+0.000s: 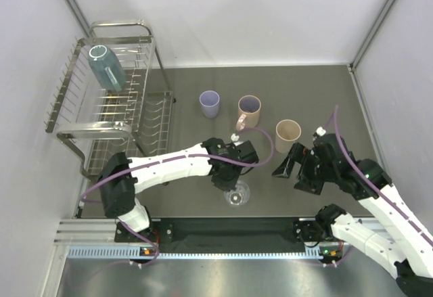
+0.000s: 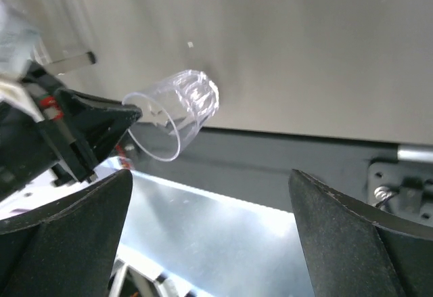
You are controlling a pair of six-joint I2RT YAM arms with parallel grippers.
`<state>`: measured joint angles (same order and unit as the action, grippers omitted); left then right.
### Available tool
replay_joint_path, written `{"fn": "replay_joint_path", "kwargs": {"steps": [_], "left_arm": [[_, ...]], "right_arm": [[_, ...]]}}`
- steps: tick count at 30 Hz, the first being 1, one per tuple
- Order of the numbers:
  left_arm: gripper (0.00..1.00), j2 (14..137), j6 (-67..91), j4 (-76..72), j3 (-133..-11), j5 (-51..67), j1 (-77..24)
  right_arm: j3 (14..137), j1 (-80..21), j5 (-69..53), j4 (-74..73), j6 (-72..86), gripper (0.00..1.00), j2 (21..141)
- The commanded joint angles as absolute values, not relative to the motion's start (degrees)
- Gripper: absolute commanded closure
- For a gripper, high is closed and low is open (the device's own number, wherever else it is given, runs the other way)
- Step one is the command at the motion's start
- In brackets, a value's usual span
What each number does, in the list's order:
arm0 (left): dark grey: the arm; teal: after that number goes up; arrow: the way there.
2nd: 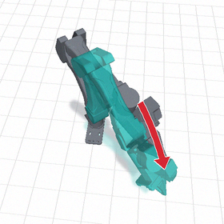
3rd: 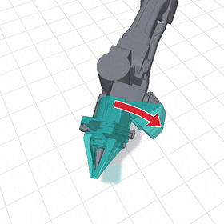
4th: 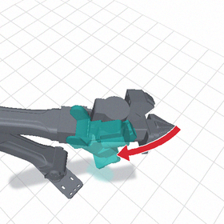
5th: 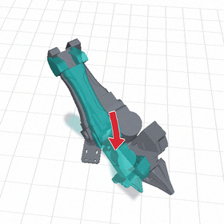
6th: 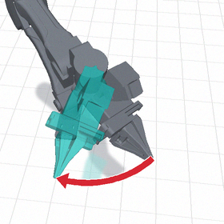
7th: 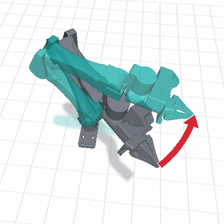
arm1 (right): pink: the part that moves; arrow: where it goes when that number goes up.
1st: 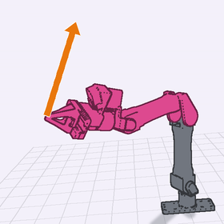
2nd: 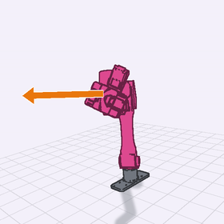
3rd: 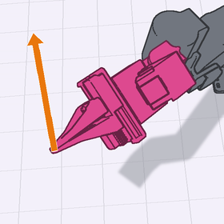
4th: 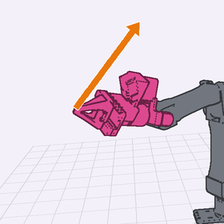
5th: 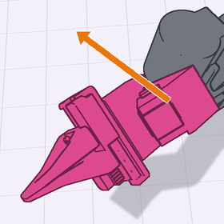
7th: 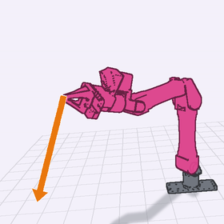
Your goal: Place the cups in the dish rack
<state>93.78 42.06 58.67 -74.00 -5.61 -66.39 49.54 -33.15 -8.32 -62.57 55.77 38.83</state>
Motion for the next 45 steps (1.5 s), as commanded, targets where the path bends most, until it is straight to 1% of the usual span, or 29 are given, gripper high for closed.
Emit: {"fn": "replay_joint_path", "kwargs": {"steps": [1, 2, 5, 9, 11, 15, 16, 19, 21, 22, 25, 28, 31, 35, 39, 45], "left_arm": [[1.0, 88.6, 41.7, 62.5, -82.6, -12.5, -65.9], [1.0, 87.6, 41.6, 63.3, -86.2, -14.2, -65.9], [1.0, 85.4, 39.7, 63.4, -91.7, -19.2, -65.8], [1.0, 80.5, 36.0, 59.2, -93.3, -26.4, -65.8], [1.0, 76.3, 34.5, 56.1, -91.9, -29.5, -65.8], [1.0, 68.7, 28.5, 42.1, -87.0, -34.1, -65.8], [1.0, 65.8, 28.0, 39.4, -84.7, -35.3, -65.8], [1.0, 60.4, 25.3, 29.2, -80.7, -38.3, -65.8], [1.0, 58.4, 24.2, 24.9, -77.6, -40.5, -65.8], [1.0, 56.9, 23.5, 20.7, -76.7, -40.7, -65.8], [1.0, 54.8, 20.3, 14.1, -73.7, -41.0, -65.8], [1.0, 53.4, 18.7, 10.6, -72.1, -40.8, -65.8], [1.0, 52.5, 19.2, 9.4, -71.6, -40.9, -65.9], [1.0, 52.2, 21.8, 9.2, -71.7, -41.8, -65.9], [1.0, 52.3, 22.6, 8.4, -71.5, -41.7, -65.8], [1.0, 52.7, 22.3, 7.6, -71.6, -41.4, -65.9]], "right_arm": [[56.4, -32.5, -10.2, -65.0, 59.1, 0.03, 41.5], [57.2, -32.3, -11.3, -65.0, 59.8, 0.03, 42.6], [60.7, -32.1, -12.7, -63.7, 63.4, 0.02, 44.0], [63.6, -31.6, -14.8, -61.0, 71.3, 0.01, 45.1], [62.4, -31.4, -16.5, -57.1, 75.5, 0.01, 44.5], [56.5, -31.1, -18.5, -44.6, 89.2, 0.01, 41.8], [53.9, -31.1, -18.4, -37.2, 91.5, 0.0, 40.4], [49.8, -31.2, -18.4, -26.3, 99.2, 0.0, 39.8], [49.8, -31.1, -18.6, -19.4, 101.7, 0.0, 41.2], [51.3, -31.5, -18.8, -17.9, 102.0, 0.0, 43.5], [56.3, -33.4, -19.1, -14.5, 102.0, 0.0, 48.7], [59.4, -34.5, -17.5, -9.4, 102.4, 0.0, 52.1], [60.6, -34.5, -15.9, -5.5, 103.5, 0.0, 53.7], [62.5, -34.8, -17.5, -2.6, 103.0, 0.0, 56.3], [62.1, -36.2, -17.1, 2.9, 102.4, 0.0, 57.2], [62.6, -38.2, -17.8, 6.5, 102.4, 0.01, 59.5]]}}
